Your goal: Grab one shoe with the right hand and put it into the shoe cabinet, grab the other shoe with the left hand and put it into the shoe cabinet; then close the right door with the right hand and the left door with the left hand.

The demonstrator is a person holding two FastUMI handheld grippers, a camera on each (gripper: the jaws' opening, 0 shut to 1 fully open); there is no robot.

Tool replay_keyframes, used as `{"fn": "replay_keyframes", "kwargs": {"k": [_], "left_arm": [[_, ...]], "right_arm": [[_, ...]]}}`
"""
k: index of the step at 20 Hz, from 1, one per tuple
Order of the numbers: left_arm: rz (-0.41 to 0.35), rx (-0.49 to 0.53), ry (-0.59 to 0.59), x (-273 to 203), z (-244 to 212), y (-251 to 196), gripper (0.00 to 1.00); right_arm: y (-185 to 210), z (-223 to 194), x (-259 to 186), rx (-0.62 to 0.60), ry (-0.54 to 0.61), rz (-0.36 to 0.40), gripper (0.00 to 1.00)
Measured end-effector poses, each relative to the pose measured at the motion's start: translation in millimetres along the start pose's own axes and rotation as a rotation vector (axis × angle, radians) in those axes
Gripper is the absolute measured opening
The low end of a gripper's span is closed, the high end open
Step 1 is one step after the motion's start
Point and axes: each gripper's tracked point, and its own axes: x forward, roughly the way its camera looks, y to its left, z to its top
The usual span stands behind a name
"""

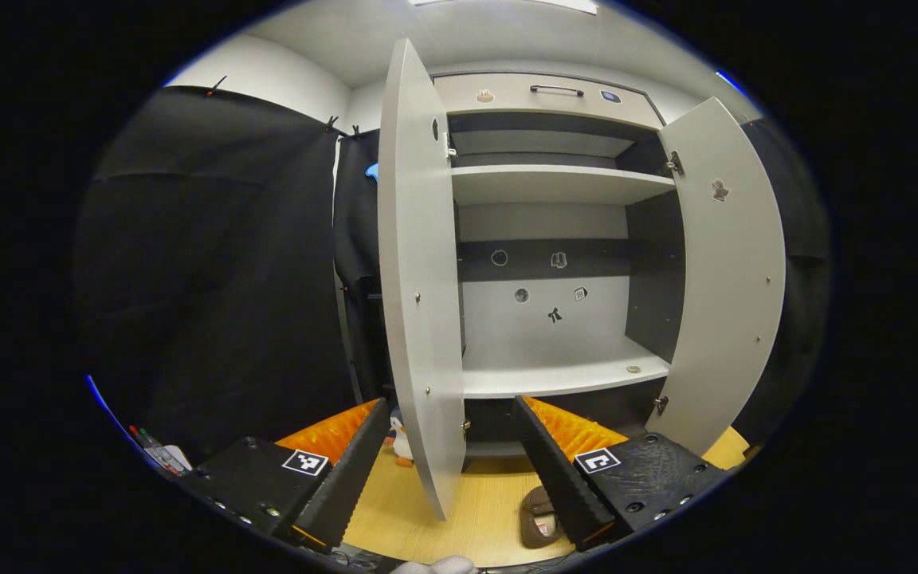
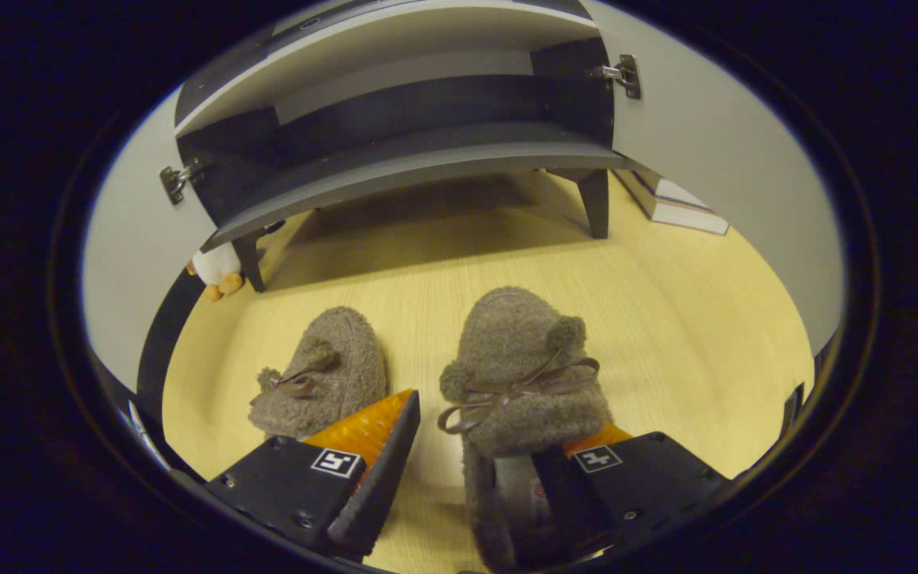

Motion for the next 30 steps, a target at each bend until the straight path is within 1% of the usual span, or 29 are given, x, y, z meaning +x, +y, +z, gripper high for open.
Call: {"fn": "replay_keyframes", "kwargs": {"k": [1,3,6,7,8,10,12,15,20,25,26,27,28,30], "left_arm": [[0.001,0.004,0.003,2.6,-1.3,-1.6,0.96],[0.001,0.009,0.014,6.3,-4.7,-4.7,0.96],[0.002,-0.003,0.014,8.7,-5.3,-5.8,0.96],[0.002,-0.008,0.016,7.9,-5.6,-6.5,0.96],[0.002,-0.011,0.018,9.1,-5.7,-6.8,0.97],[0.003,-0.010,0.017,7.4,-5.3,-6.4,0.96],[0.004,-0.005,0.010,3.3,-3.4,-6.1,0.97],[-0.006,-0.006,-0.004,-2.6,0.7,-9.2,0.97],[-0.033,-0.016,-0.029,-13.8,5.6,-16.2,0.96],[-0.046,-0.009,-0.043,-23.9,3.4,-18.9,0.96],[-0.048,-0.012,-0.042,-26.3,0.9,-19.0,0.96],[-0.048,-0.016,-0.039,-29.3,-1.7,-18.8,0.96],[-0.045,-0.019,-0.038,-30.1,-3.2,-17.1,0.96],[-0.035,-0.024,-0.032,-33.1,-8.3,-12.5,0.96]], "right_arm": [[-0.1,3.5,4.1,-0.004,-0.004,-0.001,0.82],[-2.5,5.8,6.3,-0.021,-0.009,0.001,0.75],[-3.5,5.5,8.6,-0.016,-0.014,0.034,0.43],[-0.5,4.7,9.8,0.001,-0.016,0.051,0.29],[0.1,5.1,8.2,-0.010,-0.004,0.054,0.16],[2.1,6.3,5.5,-0.018,0.008,0.072,0.10],[1.0,14.6,-2.2,-0.016,-0.009,0.079,0.07],[1.5,39.1,-33.4,-0.037,-0.078,0.089,0.07],[12.5,82.9,-101.0,-0.051,-0.197,0.133,0.07],[35.0,144.0,-174.4,-0.041,-0.321,0.194,0.07],[40.8,156.6,-188.2,-0.045,-0.348,0.205,0.07],[46.3,170.7,-201.1,-0.051,-0.376,0.217,0.05],[51.5,185.5,-213.1,-0.062,-0.402,0.222,0.07],[61.9,215.7,-233.8,-0.085,-0.463,0.230,0.07]]}}
